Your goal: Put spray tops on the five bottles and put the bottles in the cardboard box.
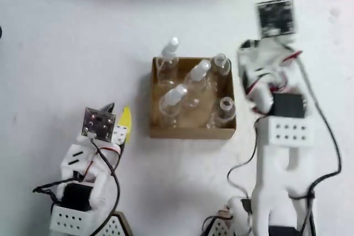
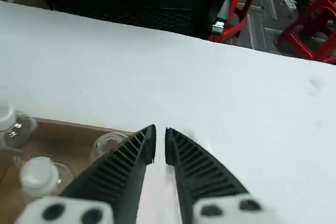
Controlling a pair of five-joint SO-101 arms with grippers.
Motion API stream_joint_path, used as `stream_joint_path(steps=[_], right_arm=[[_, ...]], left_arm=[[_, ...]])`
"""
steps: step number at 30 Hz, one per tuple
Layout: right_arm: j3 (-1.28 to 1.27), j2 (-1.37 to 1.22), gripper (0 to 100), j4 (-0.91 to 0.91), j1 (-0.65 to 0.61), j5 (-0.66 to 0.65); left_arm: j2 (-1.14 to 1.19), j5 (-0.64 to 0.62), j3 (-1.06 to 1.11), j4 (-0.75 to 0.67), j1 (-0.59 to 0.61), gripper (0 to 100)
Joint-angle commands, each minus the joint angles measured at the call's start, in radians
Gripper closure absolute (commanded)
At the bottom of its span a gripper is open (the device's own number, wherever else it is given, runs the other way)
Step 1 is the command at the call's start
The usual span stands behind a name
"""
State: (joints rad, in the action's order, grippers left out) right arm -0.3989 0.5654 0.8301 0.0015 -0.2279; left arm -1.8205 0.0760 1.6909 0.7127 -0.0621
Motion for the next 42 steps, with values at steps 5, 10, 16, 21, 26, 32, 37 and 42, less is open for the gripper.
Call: stream_joint_path(steps=[5, 10, 16, 21, 26, 32, 37, 42], right_arm=[[0.431, -0.438, 97.7, 0.220, 0.151, -0.120], [0.747, -0.819, 88.9, 0.352, 0.163, -0.118], [1.208, -1.253, 81.1, 0.487, 0.154, -0.206], [1.636, -1.564, 83.7, 0.593, 0.147, -0.282], [1.952, -1.807, 83.7, 0.634, 0.157, -0.308], [2.045, -1.928, 84.1, 0.645, 0.162, -0.311], [2.055, -1.910, 97.1, 0.688, 0.186, -0.311], [2.055, -1.860, 96.4, 0.734, 0.220, -0.308]], left_arm=[[-0.008, 0.012, 0.000, 0.003, -0.013, 90], [-0.007, 0.012, 0.000, 0.005, -0.013, 90], [-0.007, 0.012, 0.000, 0.005, -0.013, 90], [-0.007, 0.012, 0.000, 0.012, -0.013, 90], [-0.007, 0.012, 0.000, 0.012, -0.015, 90], [-0.007, 0.014, 0.000, 0.017, -0.038, 90], [-0.007, 0.014, 0.000, 0.017, -0.039, 90], [-0.007, 0.014, 0.000, 0.017, -0.039, 90]])
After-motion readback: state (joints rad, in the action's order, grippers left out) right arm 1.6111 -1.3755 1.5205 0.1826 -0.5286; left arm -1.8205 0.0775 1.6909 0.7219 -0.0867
